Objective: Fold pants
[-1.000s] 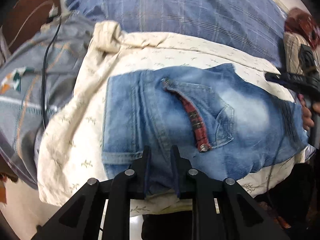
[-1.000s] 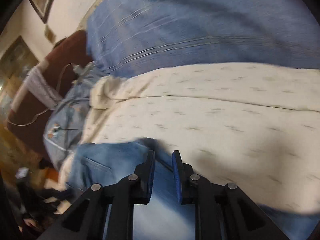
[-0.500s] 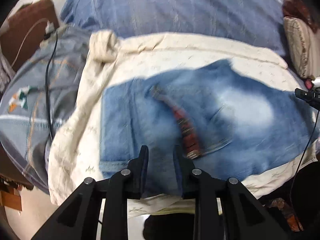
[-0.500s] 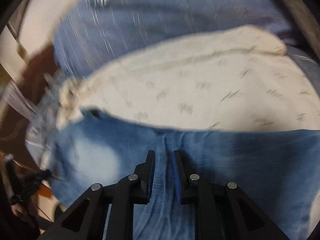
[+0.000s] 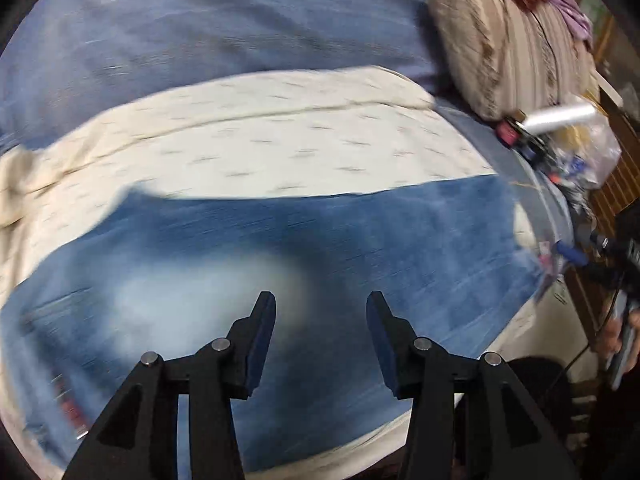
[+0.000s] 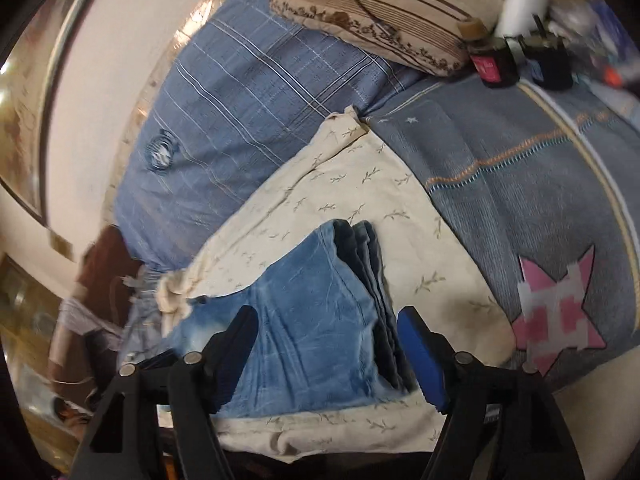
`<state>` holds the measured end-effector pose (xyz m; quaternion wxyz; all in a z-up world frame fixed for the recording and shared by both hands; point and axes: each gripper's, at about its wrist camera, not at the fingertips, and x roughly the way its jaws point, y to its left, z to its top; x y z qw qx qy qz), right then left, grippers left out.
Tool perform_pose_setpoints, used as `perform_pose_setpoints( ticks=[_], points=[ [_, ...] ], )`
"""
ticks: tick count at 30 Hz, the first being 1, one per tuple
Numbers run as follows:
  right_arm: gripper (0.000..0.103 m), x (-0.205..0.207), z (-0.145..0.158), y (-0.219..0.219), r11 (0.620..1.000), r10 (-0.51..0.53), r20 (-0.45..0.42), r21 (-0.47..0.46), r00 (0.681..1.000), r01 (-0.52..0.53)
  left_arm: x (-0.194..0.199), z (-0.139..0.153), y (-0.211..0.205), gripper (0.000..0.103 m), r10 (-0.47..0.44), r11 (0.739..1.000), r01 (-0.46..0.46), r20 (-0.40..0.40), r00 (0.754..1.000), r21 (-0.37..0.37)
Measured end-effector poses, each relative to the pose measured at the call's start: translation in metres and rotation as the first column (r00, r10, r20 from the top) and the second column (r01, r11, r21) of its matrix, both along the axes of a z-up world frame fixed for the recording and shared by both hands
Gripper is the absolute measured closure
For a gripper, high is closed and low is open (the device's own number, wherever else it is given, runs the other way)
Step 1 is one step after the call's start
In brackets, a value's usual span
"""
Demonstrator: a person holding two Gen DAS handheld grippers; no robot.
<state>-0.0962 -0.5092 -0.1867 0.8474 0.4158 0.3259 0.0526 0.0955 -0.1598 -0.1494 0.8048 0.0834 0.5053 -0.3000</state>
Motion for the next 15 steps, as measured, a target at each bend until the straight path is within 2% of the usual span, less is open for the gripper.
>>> perform_pose_setpoints(
  ticks=[2, 5, 9, 13, 15],
  points=[
    [0.028, 0.002, -0.012, -0.001, 0.999, 0.029, -0.013, 0.044, 0.999, -0.029, 0.002, -0.003, -0.028, 0.055, -0.019, 1.0, 0.019, -0.015, 1.0, 0.0],
    [0.028, 0.01, -0.029, 0.005, 0.998, 0.056, -0.059, 0.033, 0.997, -0.054, 0.012, -0.006, -0.071, 0.055, -0.06, 0.998, 0.06, -0.009, 0.998, 0.027],
    [0.029, 0.021, -0.047, 0.003, 0.996, 0.072, -0.079, 0.056, 0.994, -0.068, 0.028, -0.019, -0.119, 0.055, -0.098, 0.993, 0.099, -0.02, 0.995, 0.07],
    [0.032, 0.036, -0.059, 0.001, 0.994, 0.088, -0.118, 0.069, 0.989, -0.081, 0.037, -0.035, -0.153, 0.054, -0.129, 0.982, 0.13, -0.013, 0.992, 0.134],
    [0.032, 0.04, -0.058, 0.002, 0.993, 0.103, -0.114, 0.063, 0.988, -0.096, 0.038, -0.04, -0.163, 0.05, -0.144, 0.978, 0.141, 0.009, 0.99, 0.154]
  ],
)
